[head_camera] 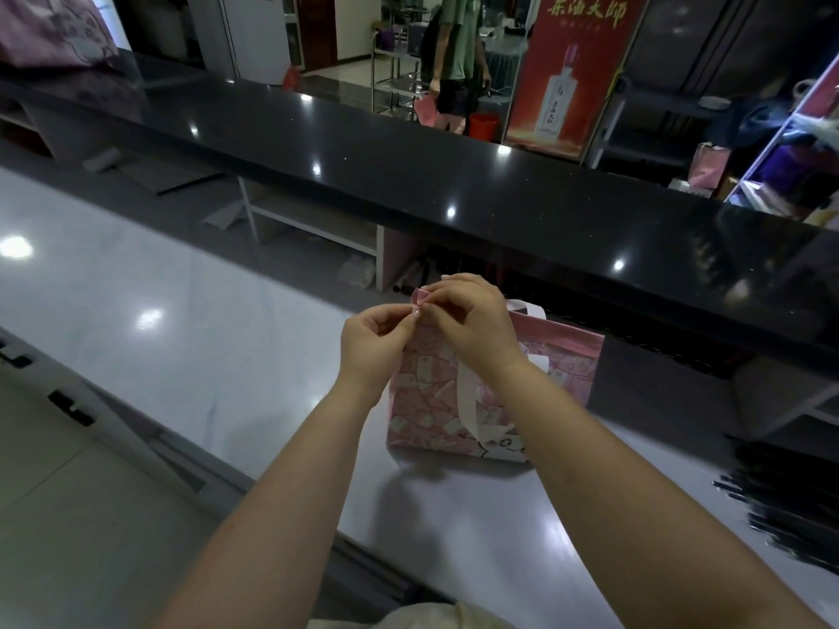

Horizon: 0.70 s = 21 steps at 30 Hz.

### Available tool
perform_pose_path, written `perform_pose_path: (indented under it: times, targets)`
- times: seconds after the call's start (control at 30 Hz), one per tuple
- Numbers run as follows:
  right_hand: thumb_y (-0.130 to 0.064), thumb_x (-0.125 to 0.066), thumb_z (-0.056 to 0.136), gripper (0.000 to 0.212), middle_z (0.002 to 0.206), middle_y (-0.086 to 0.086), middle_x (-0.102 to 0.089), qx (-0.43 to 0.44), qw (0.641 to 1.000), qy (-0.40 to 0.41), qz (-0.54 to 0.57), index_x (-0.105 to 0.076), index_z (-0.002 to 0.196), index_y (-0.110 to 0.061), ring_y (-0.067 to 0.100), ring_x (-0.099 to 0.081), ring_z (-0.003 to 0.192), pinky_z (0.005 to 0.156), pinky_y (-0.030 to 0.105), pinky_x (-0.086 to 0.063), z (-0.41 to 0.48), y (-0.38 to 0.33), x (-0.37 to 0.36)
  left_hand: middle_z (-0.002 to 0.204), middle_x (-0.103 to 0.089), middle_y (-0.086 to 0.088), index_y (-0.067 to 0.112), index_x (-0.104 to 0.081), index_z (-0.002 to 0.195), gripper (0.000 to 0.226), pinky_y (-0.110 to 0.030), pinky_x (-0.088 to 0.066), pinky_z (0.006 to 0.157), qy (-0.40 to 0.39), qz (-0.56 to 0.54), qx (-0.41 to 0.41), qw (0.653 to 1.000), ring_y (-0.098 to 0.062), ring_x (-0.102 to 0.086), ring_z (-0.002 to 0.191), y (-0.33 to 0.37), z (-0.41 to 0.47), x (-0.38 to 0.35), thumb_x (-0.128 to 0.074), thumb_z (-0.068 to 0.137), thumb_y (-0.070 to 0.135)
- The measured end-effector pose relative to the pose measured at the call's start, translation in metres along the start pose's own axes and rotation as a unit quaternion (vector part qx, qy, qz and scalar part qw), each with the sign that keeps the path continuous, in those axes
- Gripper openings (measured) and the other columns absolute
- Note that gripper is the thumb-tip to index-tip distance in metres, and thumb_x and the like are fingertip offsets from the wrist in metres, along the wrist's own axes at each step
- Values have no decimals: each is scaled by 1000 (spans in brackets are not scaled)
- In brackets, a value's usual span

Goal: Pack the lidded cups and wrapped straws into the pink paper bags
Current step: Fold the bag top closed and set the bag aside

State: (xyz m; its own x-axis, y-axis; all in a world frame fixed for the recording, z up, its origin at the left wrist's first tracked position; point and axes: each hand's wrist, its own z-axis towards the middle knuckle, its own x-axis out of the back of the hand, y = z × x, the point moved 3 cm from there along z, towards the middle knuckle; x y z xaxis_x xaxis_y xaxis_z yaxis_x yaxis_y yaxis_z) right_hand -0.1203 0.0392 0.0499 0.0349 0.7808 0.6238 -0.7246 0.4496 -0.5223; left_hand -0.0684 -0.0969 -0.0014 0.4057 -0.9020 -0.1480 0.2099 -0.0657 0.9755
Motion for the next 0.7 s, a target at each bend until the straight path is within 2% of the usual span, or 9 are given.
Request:
perform_pose_path:
  times: [0.17, 0.27, 0.4, 0.5, 0.6, 0.7]
  targets:
    - [-14, -67, 90, 9, 102, -6, -71, -117, 982, -26, 149, -69, 90, -23, 4, -63, 103, 90, 29, -53, -1, 1, -2, 82, -75, 2, 27, -76, 85, 9, -31, -60, 71, 19, 12, 5, 1000, -15, -73, 80, -6, 4, -1, -72, 87, 20]
    - [-10, -65, 91, 12, 100, -7, -71, -153, 963, -29, 220, -66, 87, -21, 4, -67, 97, 82, 23, -56, -1, 4, -3, 80, -75, 2, 25, -76, 84, 8, -28, -58, 69, 27, 11, 10, 1000, -14, -72, 79, -8, 6, -3, -72, 87, 19]
    - [-12, -67, 89, 12, 105, -11, -69, -103, 984, -43, 142, -67, 85, -24, -1, -60, 108, 93, 29, -52, -2, 4, -1, 80, -75, -1, 20, -76, 84, 3, -30, -59, 71, 23, -10, 43, 999, -17, -73, 80, -7, 11, -6, -74, 85, 18]
    - [-15, -70, 87, 5, 109, -10, -68, -47, 994, -37, 87, -71, 87, -19, -2, -54, 111, 98, 37, -47, -4, 5, 0, 79, -76, -4, 16, -76, 84, 4, -26, -57, 63, 11, -56, 95, 994, -16, -73, 76, -4, 13, -7, -73, 85, 15]
    - [-13, -72, 85, 5, 113, -3, -70, -11, 999, -25, 34, -74, 89, -11, 12, -54, 117, 100, 47, -43, -6, 6, -3, 81, -76, -8, 15, -77, 84, 8, -23, -55, 57, -17, -119, 153, 981, -18, -73, 73, -3, 13, -7, -70, 87, 13]
    - [-11, -74, 82, 6, 112, 0, -70, 8, 1000, -5, -7, -74, 87, -8, 23, -54, 119, 100, 51, -41, -7, 4, -6, 90, -75, -12, 10, -76, 95, 13, -25, -56, 60, -58, -150, 185, 970, -21, -73, 78, -4, 13, -6, -66, 90, 17]
